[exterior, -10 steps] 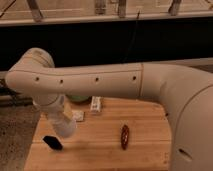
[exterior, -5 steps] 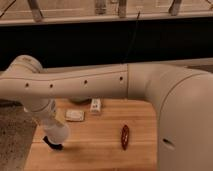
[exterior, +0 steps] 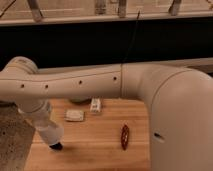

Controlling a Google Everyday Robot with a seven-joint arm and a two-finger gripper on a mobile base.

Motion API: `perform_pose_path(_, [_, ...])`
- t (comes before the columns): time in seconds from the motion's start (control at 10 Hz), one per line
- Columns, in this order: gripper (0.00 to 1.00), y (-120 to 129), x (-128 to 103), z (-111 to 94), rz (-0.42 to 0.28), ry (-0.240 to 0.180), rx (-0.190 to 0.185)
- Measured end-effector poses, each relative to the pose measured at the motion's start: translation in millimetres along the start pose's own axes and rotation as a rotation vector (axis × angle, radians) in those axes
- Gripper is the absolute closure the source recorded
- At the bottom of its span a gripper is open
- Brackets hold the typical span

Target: Place the ceramic cup over the eraser

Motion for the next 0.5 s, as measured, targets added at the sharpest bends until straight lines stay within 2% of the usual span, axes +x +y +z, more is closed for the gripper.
perform_pose_path(0.5, [0.98, -17, -1, 21, -0.035, -0.025, 0.02])
